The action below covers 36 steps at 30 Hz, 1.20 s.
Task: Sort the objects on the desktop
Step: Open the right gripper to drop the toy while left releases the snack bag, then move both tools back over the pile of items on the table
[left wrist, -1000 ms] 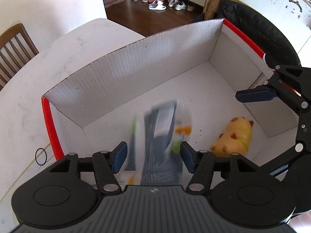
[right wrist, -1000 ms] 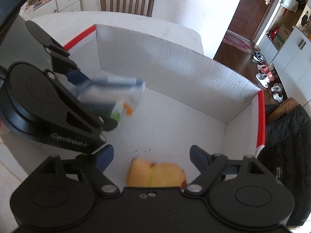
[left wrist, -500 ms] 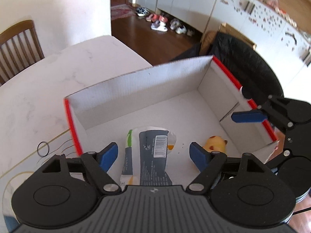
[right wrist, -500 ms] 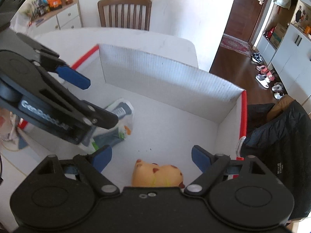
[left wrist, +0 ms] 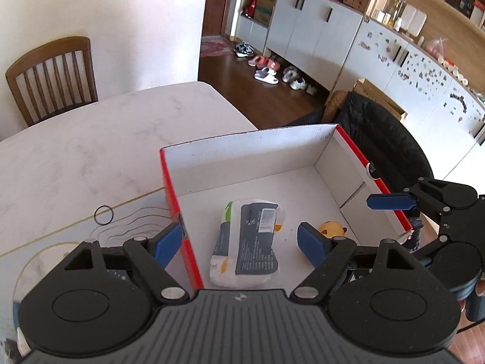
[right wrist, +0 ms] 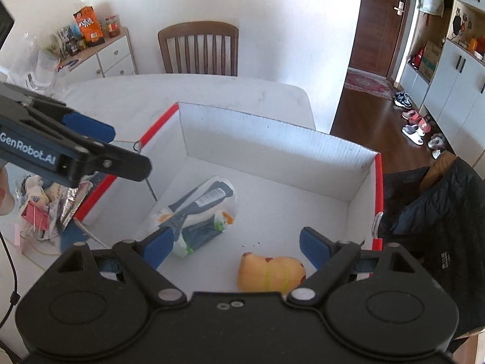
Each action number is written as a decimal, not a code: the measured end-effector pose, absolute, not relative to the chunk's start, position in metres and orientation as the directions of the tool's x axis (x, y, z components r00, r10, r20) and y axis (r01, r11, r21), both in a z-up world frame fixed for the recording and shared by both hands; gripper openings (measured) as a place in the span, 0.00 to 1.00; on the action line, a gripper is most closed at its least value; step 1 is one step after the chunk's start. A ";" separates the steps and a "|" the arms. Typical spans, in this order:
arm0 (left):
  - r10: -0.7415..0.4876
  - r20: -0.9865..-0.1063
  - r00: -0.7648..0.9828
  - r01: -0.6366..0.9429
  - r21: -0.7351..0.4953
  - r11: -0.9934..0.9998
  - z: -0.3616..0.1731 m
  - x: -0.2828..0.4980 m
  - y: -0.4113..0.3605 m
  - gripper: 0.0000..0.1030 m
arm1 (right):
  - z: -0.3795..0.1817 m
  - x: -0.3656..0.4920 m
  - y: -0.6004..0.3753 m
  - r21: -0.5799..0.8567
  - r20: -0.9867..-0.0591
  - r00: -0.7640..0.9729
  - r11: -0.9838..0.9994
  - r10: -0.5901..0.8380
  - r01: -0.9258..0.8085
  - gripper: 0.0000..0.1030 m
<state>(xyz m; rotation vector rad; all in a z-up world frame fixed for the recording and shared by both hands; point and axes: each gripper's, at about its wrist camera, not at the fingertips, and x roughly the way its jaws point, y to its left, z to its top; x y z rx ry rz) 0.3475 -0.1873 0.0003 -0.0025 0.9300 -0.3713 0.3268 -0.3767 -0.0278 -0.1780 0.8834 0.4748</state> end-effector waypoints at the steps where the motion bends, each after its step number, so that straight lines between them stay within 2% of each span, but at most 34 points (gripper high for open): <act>1: -0.313 -0.777 0.545 0.311 -0.160 0.937 0.002 0.344 -0.184 0.84 | -0.026 0.325 -0.377 0.048 -0.775 0.541 0.884 0.327 -0.465 0.88; 7: -0.315 -0.762 0.565 0.307 -0.160 0.938 0.010 0.321 -0.164 0.96 | -0.016 0.314 -0.372 0.070 -0.756 0.559 0.891 0.341 -0.449 0.88; 14: -0.321 -0.745 0.584 0.305 -0.165 0.938 0.016 0.295 -0.134 0.99 | -0.005 0.297 -0.351 0.077 -0.738 0.575 0.890 0.354 -0.449 0.88; 32: -0.297 -0.734 0.611 0.280 -0.150 0.948 0.011 0.237 -0.033 1.00 | 0.005 0.253 -0.265 0.127 -0.717 0.582 0.892 0.384 -0.433 0.89; 36: -0.319 -0.740 0.592 0.272 -0.190 0.944 0.011 0.228 -0.008 1.00 | 0.006 0.244 -0.245 0.130 -0.715 0.584 0.894 0.384 -0.428 0.89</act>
